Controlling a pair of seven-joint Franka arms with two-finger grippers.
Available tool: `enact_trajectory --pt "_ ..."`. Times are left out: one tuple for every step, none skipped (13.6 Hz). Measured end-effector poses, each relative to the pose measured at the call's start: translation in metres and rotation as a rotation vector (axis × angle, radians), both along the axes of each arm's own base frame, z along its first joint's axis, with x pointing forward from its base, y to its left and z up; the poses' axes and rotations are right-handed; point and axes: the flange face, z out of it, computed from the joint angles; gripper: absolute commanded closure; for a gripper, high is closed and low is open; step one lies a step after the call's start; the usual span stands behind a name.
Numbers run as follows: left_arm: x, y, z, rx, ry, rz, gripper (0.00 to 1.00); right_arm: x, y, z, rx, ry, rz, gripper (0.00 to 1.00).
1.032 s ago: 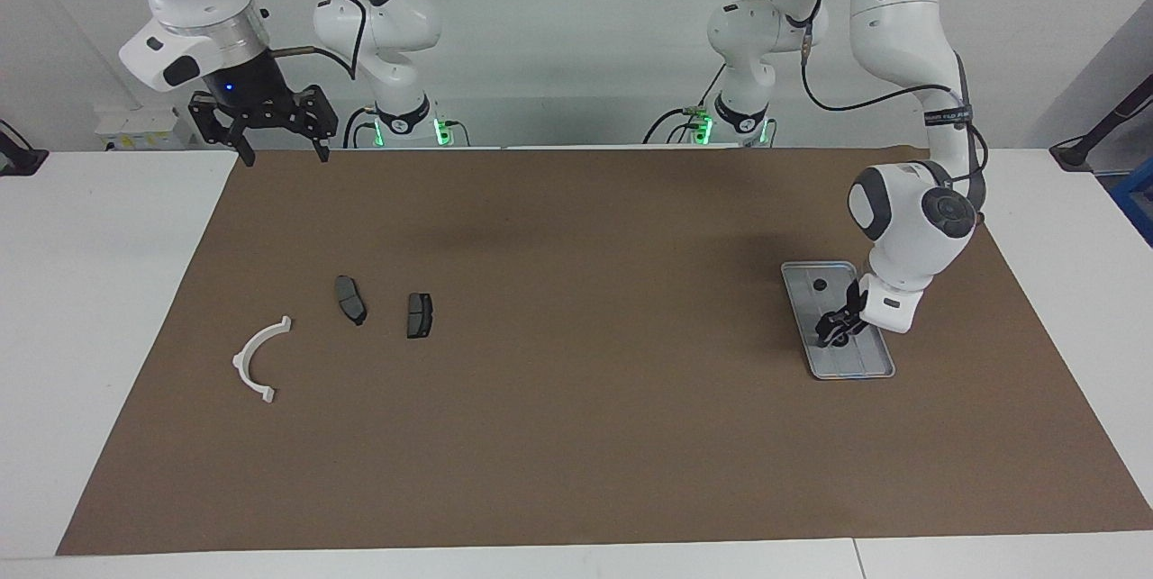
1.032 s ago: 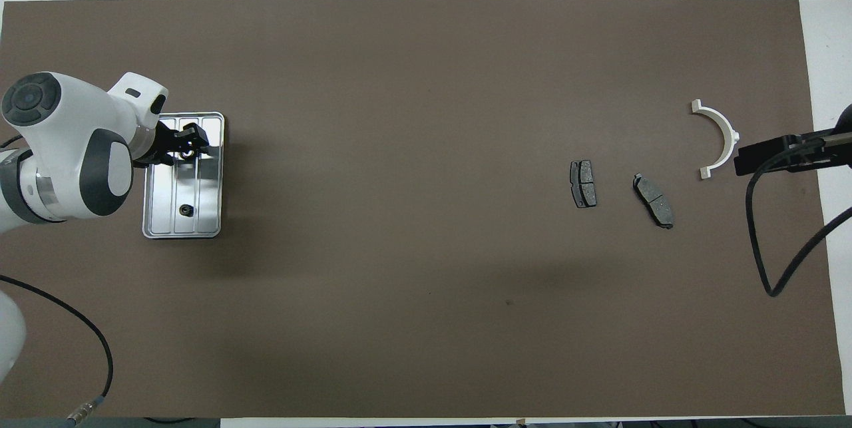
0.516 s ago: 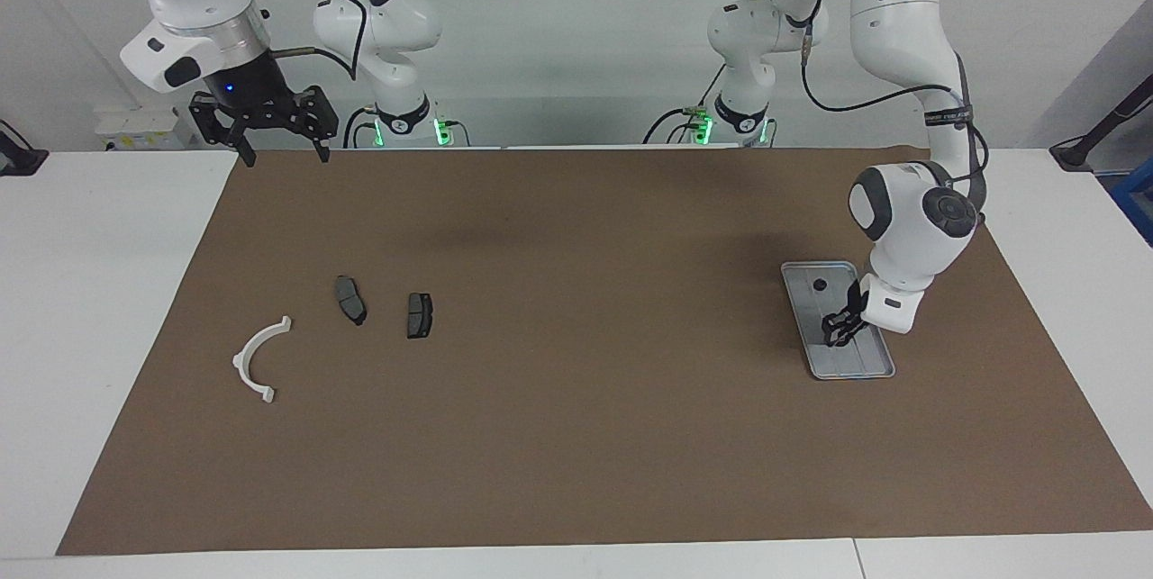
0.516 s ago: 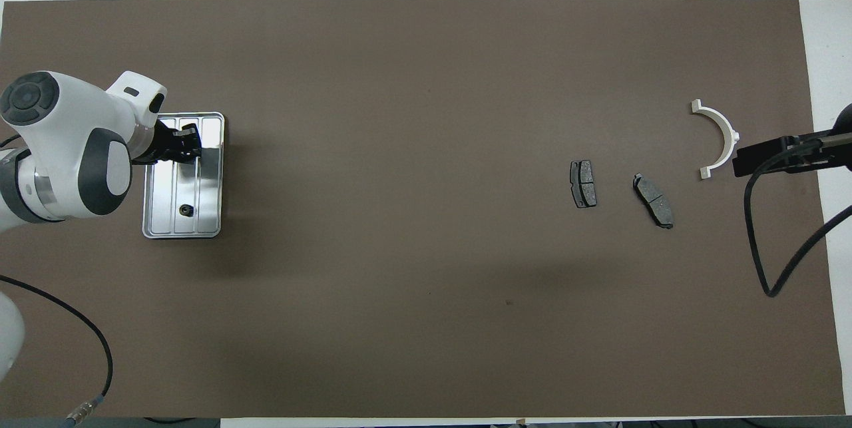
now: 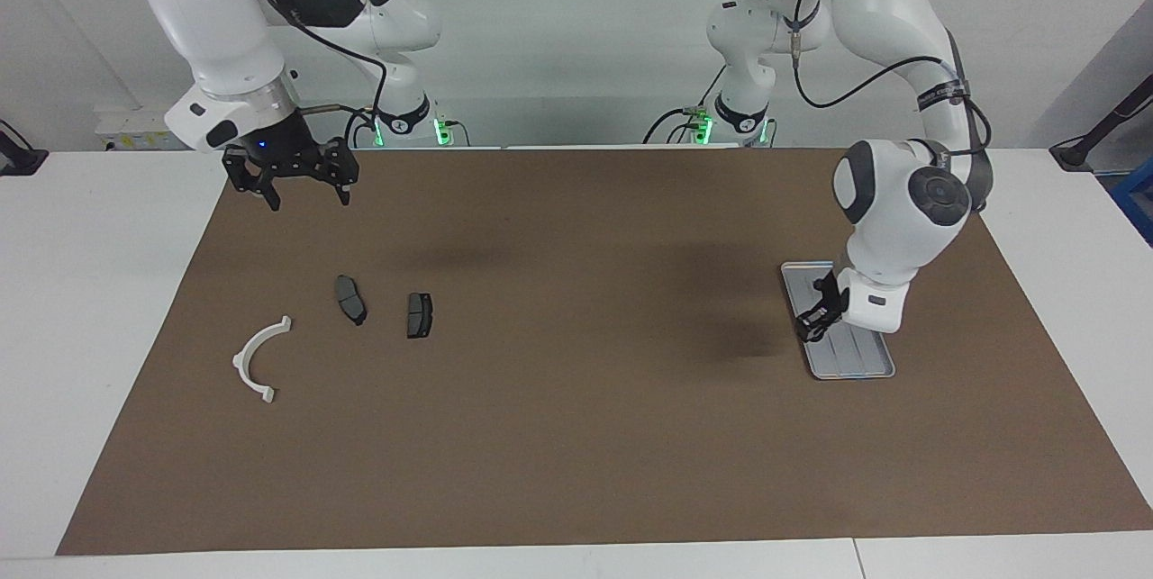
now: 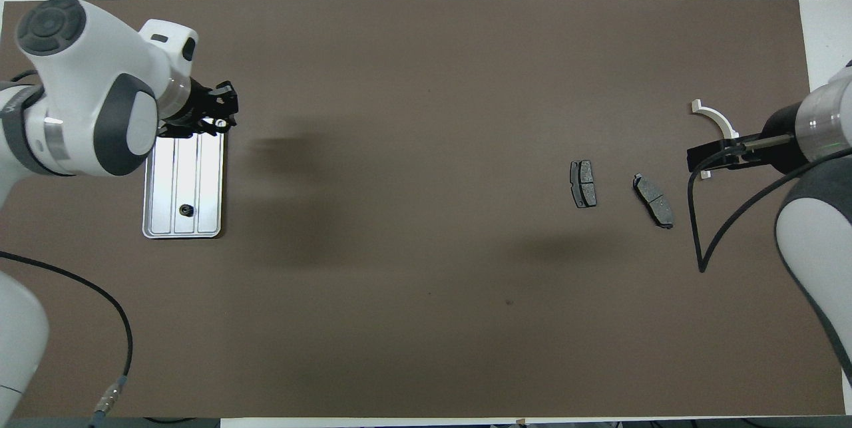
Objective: Place bearing gear from tray to pile
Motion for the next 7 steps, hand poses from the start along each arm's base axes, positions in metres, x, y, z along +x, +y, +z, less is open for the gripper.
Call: enact_trajectory --pt "-0.007 -0.036 0.000 -0.001 0.001 0.037 0.93 0.002 0.000 -0.012 0.000 0.002 0.000 0.00" --pt "-0.017 -0.072 -0.001 -0.002 0.001 0.068 0.93 0.004 0.000 -0.020 0.000 0.006 0.000 0.00" --pt "-0.026 -0.105 -0.001 -0.006 -0.005 0.091 0.93 0.004 0.000 -0.024 0.000 0.011 0.000 0.00" --pt "-0.034 -0.131 -0.002 -0.013 -0.017 0.104 0.93 0.004 0.000 -0.024 0.000 0.011 0.000 0.00" --pt "-0.041 -0.152 -0.004 -0.020 -0.028 0.107 0.93 0.004 0.000 -0.024 0.000 0.011 0.000 0.00" --pt "-0.048 -0.169 -0.009 -0.024 -0.033 0.101 0.93 0.004 0.000 -0.024 0.001 0.011 -0.004 0.00" --pt "-0.056 -0.184 -0.019 -0.025 -0.031 0.087 0.93 0.004 -0.001 -0.024 0.004 0.011 -0.011 0.00"
